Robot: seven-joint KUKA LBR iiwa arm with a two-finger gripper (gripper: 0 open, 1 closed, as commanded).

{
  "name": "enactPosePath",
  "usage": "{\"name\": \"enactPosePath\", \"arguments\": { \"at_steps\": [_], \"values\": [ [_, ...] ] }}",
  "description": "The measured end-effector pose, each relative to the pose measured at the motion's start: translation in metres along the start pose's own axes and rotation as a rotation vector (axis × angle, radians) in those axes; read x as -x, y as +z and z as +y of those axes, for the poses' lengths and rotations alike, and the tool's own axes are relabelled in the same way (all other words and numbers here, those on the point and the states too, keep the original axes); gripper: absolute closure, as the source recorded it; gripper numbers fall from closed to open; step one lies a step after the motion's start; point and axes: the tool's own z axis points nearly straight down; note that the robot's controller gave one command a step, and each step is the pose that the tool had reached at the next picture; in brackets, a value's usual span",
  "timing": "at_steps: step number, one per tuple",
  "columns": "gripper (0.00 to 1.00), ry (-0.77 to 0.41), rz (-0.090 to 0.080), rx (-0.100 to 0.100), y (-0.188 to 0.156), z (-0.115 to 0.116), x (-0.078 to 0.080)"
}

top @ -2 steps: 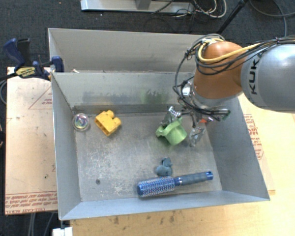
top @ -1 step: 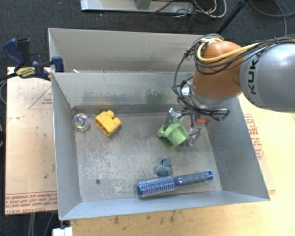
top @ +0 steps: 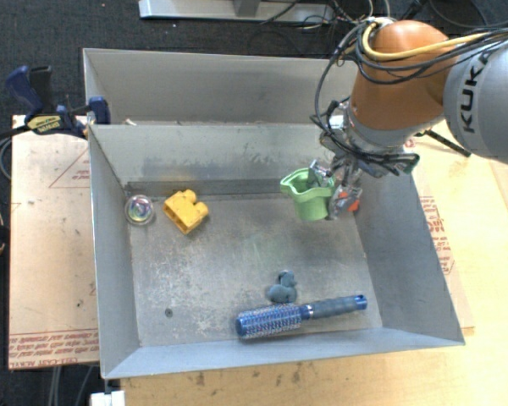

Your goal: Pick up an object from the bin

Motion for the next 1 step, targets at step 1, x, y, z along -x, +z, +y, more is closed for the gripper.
{"name": "enactPosePath", "arguments": {
  "at_steps": [1],
  "values": [
    [1.00, 0.200, 0.002, 0.002, -0.0665, -0.0007, -0.0156]
  ]
}}
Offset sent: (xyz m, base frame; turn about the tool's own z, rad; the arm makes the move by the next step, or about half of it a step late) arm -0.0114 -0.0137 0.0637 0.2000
